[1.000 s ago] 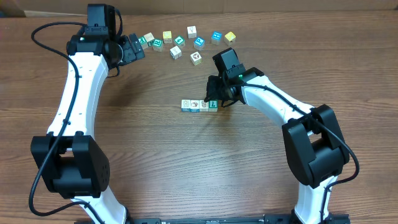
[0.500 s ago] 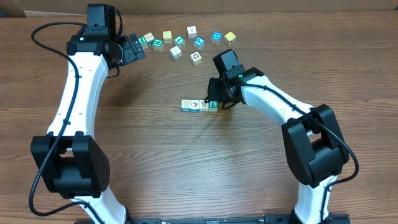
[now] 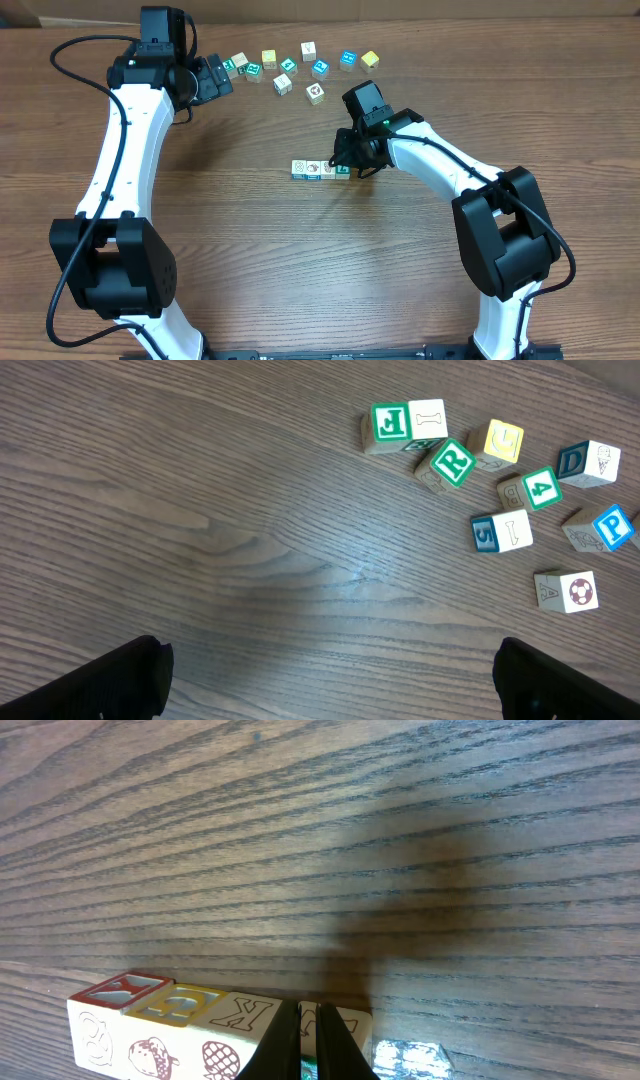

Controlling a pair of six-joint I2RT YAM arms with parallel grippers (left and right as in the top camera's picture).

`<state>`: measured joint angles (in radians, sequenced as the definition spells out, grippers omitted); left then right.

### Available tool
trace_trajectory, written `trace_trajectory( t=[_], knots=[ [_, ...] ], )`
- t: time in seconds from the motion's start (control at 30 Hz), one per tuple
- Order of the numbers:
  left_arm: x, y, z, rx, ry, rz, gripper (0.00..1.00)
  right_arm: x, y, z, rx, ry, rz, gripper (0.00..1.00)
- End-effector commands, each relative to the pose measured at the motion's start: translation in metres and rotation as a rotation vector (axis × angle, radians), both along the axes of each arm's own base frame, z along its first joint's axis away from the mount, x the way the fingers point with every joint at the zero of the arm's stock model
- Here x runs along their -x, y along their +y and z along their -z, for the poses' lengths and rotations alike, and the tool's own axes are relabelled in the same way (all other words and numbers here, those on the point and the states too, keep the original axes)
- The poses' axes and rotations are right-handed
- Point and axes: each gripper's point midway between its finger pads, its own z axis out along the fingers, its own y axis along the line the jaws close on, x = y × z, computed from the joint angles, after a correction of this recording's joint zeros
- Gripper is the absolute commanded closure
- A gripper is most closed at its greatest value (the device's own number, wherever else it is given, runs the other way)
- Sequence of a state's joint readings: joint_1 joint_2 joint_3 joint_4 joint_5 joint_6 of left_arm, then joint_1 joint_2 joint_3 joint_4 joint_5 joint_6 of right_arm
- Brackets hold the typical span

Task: Form a horizontal line

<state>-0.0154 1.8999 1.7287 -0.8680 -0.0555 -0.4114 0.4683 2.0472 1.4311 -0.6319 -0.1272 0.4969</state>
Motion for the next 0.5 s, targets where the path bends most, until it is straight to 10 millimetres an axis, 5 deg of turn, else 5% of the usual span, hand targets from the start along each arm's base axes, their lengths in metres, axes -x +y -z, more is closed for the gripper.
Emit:
trace_trajectory(
  t=[0.0, 0.47],
  knots=[
    [-0.0016, -0.0031, -0.0061, -0.001, -0.016, 0.014, 0.0, 0.0041, 0.0016, 0.0071, 0.002, 0.018, -0.012, 0.96],
    [-0.0016, -0.0031, -0.0061, -0.001, -0.016, 0.014, 0.0, 0.0054, 0.0024, 0.0071, -0.003, 0.024, -0.014, 0.96]
  ],
)
